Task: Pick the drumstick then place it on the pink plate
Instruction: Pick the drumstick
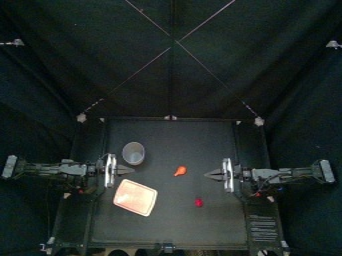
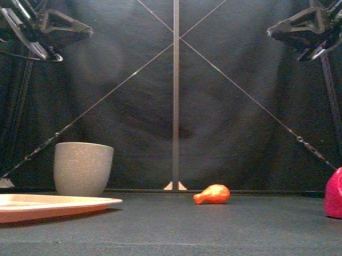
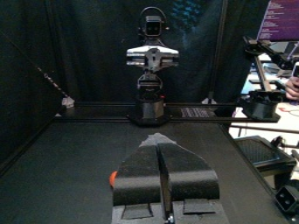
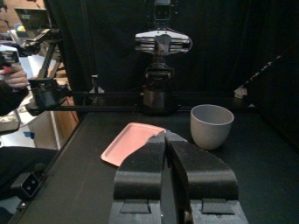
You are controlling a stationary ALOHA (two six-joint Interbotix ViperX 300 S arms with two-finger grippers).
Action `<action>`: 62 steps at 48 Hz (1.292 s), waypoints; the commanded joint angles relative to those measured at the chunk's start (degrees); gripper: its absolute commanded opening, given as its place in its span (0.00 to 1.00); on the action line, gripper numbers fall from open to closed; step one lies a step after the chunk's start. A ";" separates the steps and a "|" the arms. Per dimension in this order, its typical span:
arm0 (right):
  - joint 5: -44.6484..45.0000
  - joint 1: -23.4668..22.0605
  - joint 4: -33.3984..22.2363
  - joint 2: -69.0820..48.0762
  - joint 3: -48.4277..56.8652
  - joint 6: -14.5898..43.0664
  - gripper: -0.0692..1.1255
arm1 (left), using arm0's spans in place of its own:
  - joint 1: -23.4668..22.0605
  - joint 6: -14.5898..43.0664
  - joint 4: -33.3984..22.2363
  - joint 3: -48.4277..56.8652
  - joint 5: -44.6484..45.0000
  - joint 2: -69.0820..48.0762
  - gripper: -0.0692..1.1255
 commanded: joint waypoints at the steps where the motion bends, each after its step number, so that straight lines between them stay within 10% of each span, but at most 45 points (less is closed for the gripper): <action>1: 0.62 -2.55 -0.09 1.85 -0.97 0.00 0.20 | 0.97 0.00 0.00 -1.49 0.88 0.79 0.10; 14: 18.46 -10.11 -0.09 15.38 -5.80 0.00 0.20 | 1.93 0.00 -0.09 -1.41 1.32 1.14 0.08; 35: 32.17 -9.05 -8.53 39.20 -23.64 -0.35 0.24 | 2.37 0.09 0.09 -0.70 1.32 1.58 0.08; 56: 43.15 -6.50 -13.45 53.79 -38.85 0.18 0.90 | 2.37 0.00 0.09 -0.44 -1.05 3.78 0.14; 62: 44.65 -5.80 -15.47 55.90 -40.52 0.26 0.93 | 2.55 0.09 0.09 -0.26 -1.93 3.96 0.20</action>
